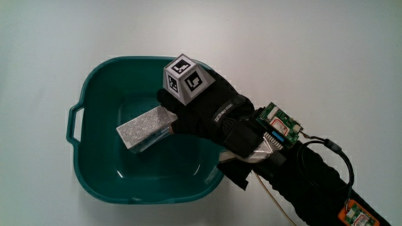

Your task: Pick milk from plate

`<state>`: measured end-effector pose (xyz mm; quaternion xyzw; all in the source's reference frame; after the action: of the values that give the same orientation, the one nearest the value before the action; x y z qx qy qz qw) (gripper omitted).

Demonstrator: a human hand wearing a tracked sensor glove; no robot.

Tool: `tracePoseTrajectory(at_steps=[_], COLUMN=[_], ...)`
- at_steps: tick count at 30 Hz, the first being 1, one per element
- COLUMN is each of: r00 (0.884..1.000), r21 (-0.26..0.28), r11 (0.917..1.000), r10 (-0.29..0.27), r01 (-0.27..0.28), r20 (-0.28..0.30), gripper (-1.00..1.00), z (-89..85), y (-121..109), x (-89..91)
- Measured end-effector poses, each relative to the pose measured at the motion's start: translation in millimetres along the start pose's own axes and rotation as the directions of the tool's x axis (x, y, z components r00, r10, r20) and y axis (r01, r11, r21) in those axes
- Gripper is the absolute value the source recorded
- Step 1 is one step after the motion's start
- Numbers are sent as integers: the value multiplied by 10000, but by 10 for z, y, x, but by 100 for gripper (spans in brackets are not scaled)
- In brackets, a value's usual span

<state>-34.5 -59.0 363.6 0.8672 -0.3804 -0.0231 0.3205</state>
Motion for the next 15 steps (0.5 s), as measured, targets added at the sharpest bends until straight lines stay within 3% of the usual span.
tracePoseTrajectory(at_steps=[2,4,6,7,8,10,13,14,15], r00=[9997,9990,9955,9958,9888,9830,9704,9590,9548], r21=[351,305,292,168,829,771,1273,1277,1341], r11=[9992,9992,9995,9989,9964,9968,9911,9917,9908], r10=[170,262,99,423,39,44,77,-221,-234], r01=[-176,-273,-127,-438,-165,-189,-396,-147,-174], r20=[176,362,944,808,1495,1838,2415,2825,2963], gripper=[100,100,100,100,100,100,100,100,100], z=[54,53,46,33,142,118,178,161,175], y=[-64,-78,-87,-85,-198,-203,-301,-301,-325], x=[-45,-90,-151,-180,-250,-313,-425,-451,-481])
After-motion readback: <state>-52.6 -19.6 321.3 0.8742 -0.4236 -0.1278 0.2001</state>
